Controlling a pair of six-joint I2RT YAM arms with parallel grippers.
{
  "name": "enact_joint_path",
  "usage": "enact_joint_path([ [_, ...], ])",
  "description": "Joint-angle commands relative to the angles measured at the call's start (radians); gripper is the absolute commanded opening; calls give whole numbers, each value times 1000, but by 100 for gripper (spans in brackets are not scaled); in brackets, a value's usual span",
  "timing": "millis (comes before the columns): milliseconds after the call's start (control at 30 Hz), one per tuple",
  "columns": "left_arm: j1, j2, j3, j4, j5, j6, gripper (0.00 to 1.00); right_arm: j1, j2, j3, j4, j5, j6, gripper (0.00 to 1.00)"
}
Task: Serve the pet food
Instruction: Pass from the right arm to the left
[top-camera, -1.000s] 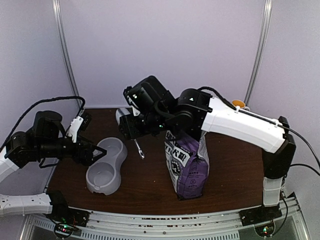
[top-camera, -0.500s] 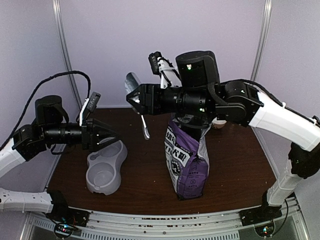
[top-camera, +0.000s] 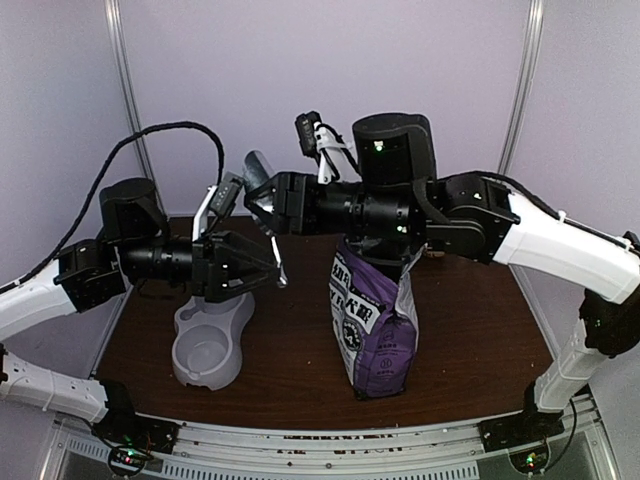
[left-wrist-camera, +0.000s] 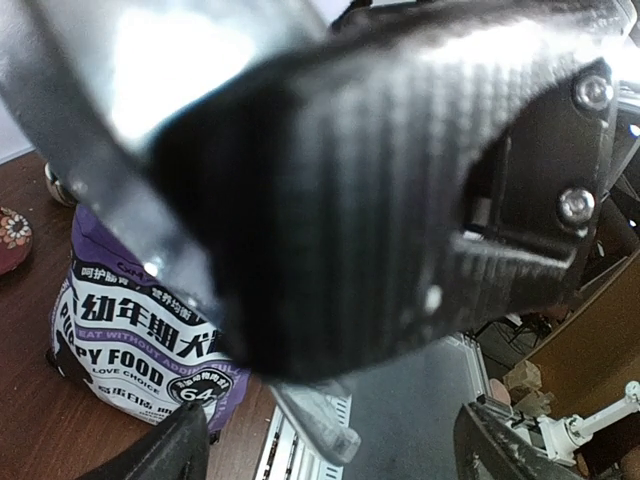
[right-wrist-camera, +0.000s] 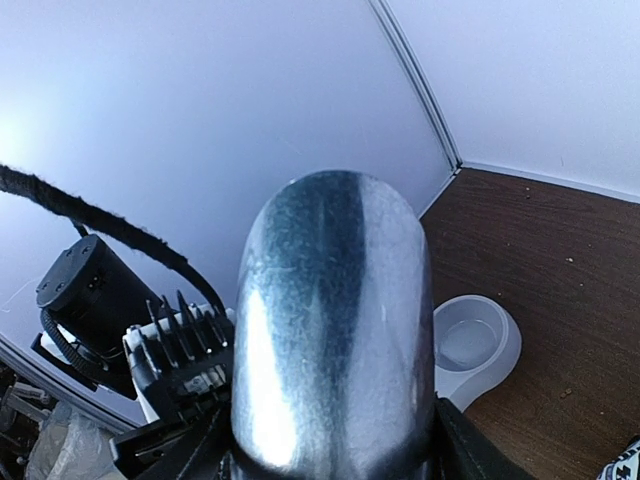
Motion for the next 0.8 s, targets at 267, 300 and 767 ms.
enact_joint_path([
  [267,-25,42,3,193,36,-81,61,-1,-111,-126,210,-71,92,34],
  [300,-27,44,3,199,36,-85,60,0,-120,-142,230,-69,100,33],
  [767,-43,39,-27,279,19,-139,13,3,-190,-278,386,-40,117,34],
])
